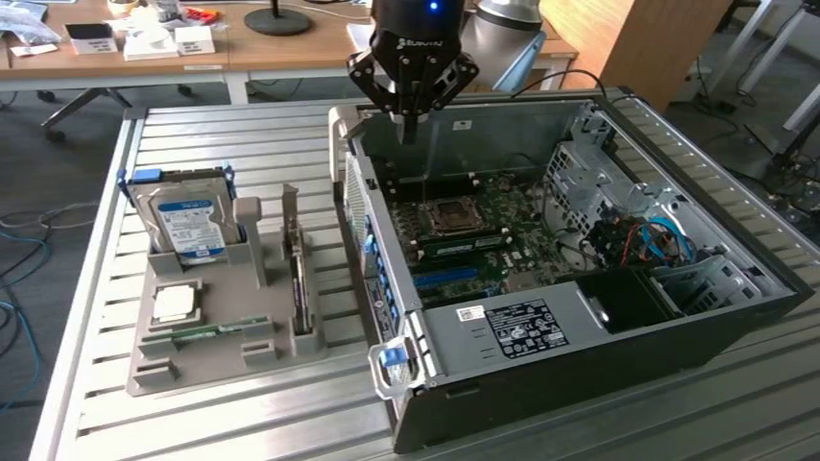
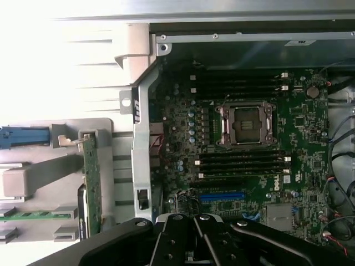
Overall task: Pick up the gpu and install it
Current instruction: 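Reach for the gpu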
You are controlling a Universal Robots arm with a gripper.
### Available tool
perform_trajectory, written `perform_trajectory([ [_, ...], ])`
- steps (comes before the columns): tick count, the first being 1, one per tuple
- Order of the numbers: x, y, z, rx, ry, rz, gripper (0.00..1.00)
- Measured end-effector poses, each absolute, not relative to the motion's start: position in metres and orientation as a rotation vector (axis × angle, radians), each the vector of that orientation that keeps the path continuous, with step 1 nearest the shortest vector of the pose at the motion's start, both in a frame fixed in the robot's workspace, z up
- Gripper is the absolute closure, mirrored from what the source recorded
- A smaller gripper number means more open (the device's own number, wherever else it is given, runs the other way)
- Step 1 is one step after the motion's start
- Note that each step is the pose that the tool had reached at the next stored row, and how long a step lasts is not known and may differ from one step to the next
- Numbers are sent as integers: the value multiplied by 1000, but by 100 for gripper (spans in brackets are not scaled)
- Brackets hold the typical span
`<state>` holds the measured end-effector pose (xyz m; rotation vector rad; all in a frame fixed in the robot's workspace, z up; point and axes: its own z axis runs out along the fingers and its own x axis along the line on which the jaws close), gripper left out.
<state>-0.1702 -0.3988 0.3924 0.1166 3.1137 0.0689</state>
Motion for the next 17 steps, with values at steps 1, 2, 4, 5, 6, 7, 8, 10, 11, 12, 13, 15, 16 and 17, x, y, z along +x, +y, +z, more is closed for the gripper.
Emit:
perform_trajectory([
  [1,-170,-399,392,117,3114,69,89],
  [2,-170,-399,392,116,3114,69,89],
  [4,-171,-399,392,117,3114,69,89],
  [5,-171,-399,392,117,3114,69,89],
  [6,-171,-399,392,117,3114,69,89],
  [7,-171,-399,392,117,3114,69,89],
  [8,-171,-399,392,117,3114,69,89],
  [10,-171,-399,392,117,3114,69,89],
  [11,-172,-399,392,117,3114,69,89],
  [12,-172,-399,392,117,3114,69,89],
  [13,-172,-399,392,117,3114,69,89],
  [15,-174,-399,392,117,3114,69,89],
  [16,-175,-399,392,117,3114,69,89],
  [17,-176,-399,392,117,3114,69,89],
])
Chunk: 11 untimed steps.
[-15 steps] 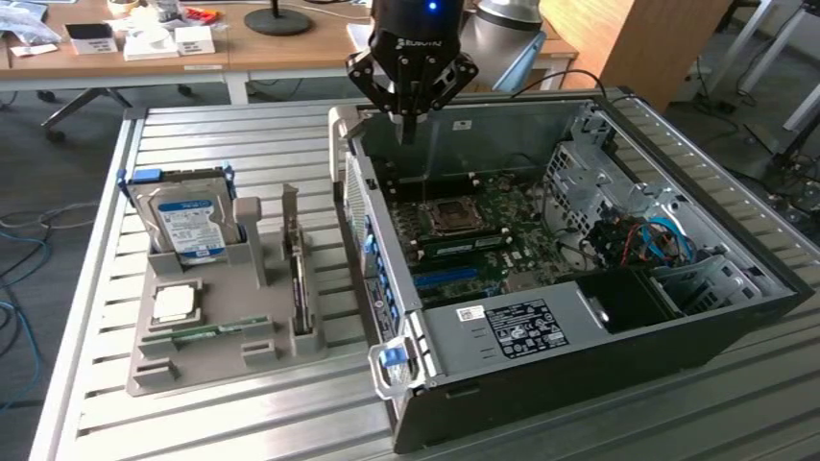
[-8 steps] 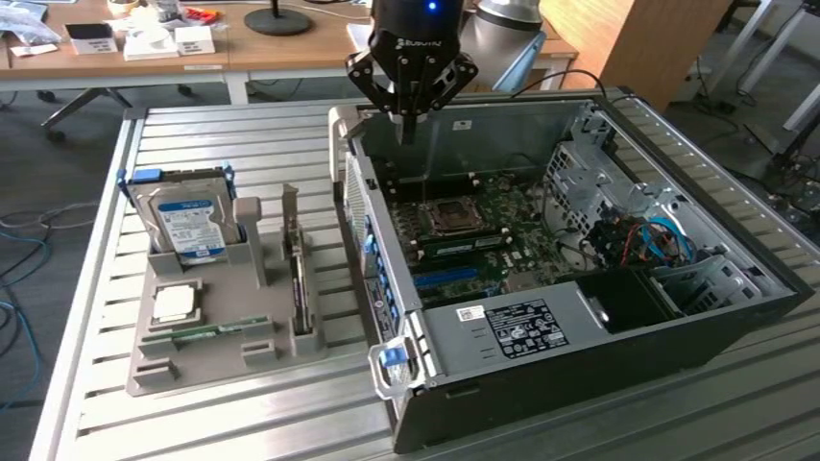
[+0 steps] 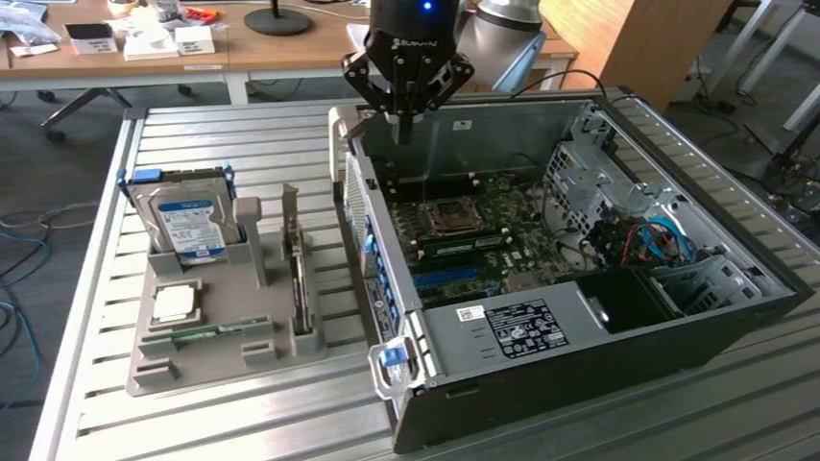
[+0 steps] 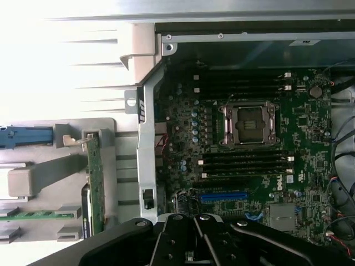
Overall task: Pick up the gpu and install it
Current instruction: 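Reach for the gpu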
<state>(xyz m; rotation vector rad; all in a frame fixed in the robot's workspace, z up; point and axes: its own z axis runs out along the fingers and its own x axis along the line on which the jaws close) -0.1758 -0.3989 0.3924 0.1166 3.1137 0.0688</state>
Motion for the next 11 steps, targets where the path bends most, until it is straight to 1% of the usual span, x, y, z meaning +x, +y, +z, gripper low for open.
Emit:
perform_trajectory([
  [11,-179,-399,392,117,3114,69,89],
])
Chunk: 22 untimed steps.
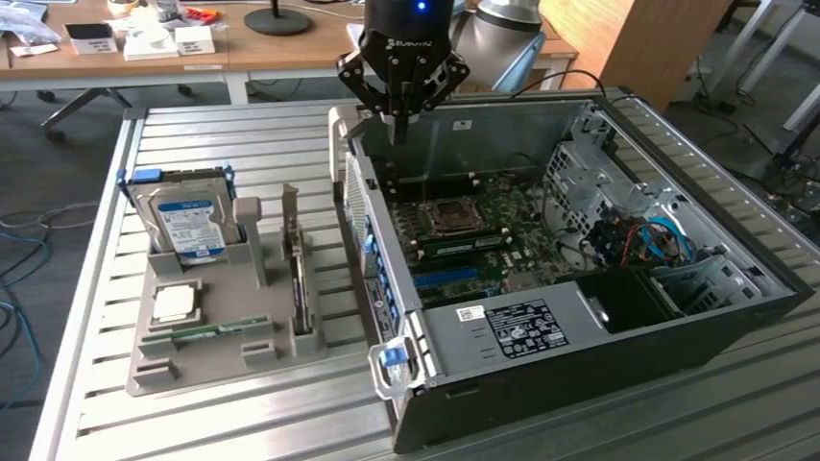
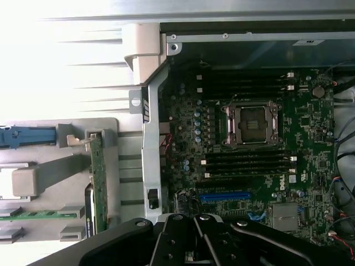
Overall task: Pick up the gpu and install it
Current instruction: 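Reach for the gpu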
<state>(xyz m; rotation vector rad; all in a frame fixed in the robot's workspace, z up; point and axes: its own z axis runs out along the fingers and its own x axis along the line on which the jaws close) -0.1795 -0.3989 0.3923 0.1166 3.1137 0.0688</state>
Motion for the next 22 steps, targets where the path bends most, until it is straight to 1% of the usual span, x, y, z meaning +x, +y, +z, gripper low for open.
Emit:
perform_trajectory([
  [10,-184,-399,392,117,3114,69,89],
  [22,-206,-399,392,116,3114,69,89],
])
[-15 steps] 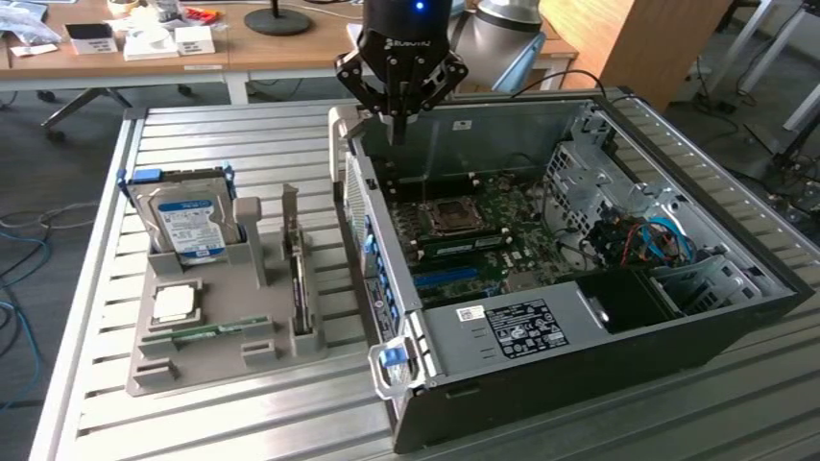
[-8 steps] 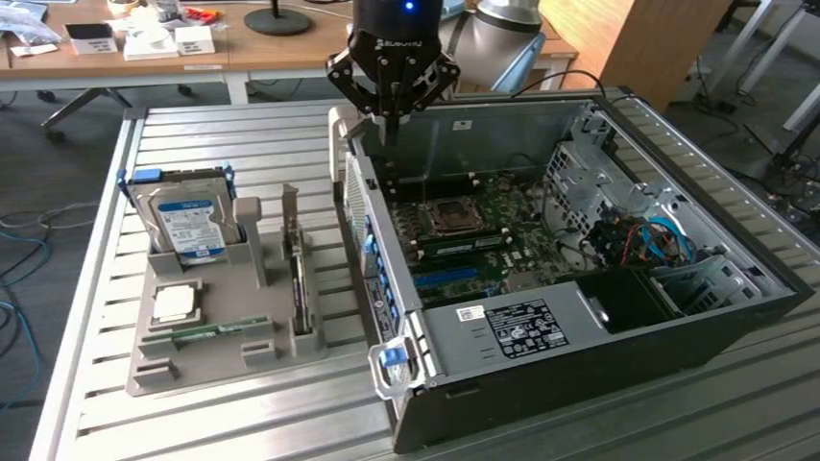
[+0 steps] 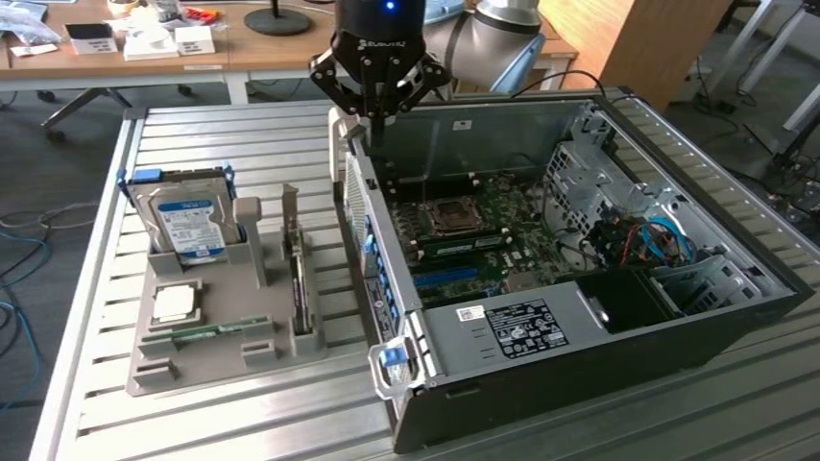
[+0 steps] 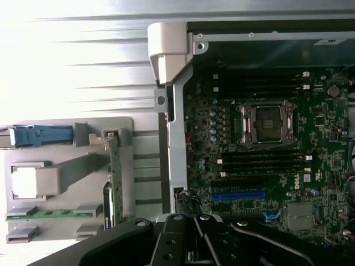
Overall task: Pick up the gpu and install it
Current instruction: 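Reach for the gpu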
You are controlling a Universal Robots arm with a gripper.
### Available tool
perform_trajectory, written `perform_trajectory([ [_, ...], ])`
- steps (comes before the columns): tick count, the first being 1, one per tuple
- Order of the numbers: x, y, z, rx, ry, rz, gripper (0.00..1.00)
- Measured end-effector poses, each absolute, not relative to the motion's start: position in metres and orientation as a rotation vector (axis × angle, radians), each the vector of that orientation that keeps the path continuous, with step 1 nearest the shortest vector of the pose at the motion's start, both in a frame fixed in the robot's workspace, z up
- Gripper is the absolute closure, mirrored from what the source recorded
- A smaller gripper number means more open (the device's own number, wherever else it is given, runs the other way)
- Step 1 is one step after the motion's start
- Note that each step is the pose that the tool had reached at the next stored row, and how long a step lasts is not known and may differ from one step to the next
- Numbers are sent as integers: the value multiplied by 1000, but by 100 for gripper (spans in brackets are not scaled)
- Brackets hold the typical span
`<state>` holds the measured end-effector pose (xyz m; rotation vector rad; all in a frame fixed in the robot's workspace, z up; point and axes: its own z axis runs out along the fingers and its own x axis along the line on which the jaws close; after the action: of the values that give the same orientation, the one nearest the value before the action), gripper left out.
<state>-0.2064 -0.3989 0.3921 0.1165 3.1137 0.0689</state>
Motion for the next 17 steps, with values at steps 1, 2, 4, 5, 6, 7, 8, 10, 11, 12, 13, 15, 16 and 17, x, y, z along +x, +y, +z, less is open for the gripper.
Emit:
perform_trajectory([
  [1,-208,-399,392,116,3114,69,89],
  [2,-210,-399,392,117,3114,69,89],
  [4,-213,-399,392,117,3114,69,89],
  [5,-214,-399,392,117,3114,69,89],
  [6,-215,-399,392,117,3114,69,89],
  [7,-217,-399,392,117,3114,69,89],
  [8,-218,-399,392,117,3114,69,89],
  [10,-220,-399,392,117,3114,69,89],
  [11,-221,-399,392,117,3114,69,89],
  [12,-221,-399,392,117,3114,69,89],
  [13,-221,-399,392,117,3114,69,89],
  [15,-221,-399,392,116,3114,69,89],
  [16,-221,-399,392,117,3114,69,89],
  [17,-221,-399,392,117,3114,69,89],
])
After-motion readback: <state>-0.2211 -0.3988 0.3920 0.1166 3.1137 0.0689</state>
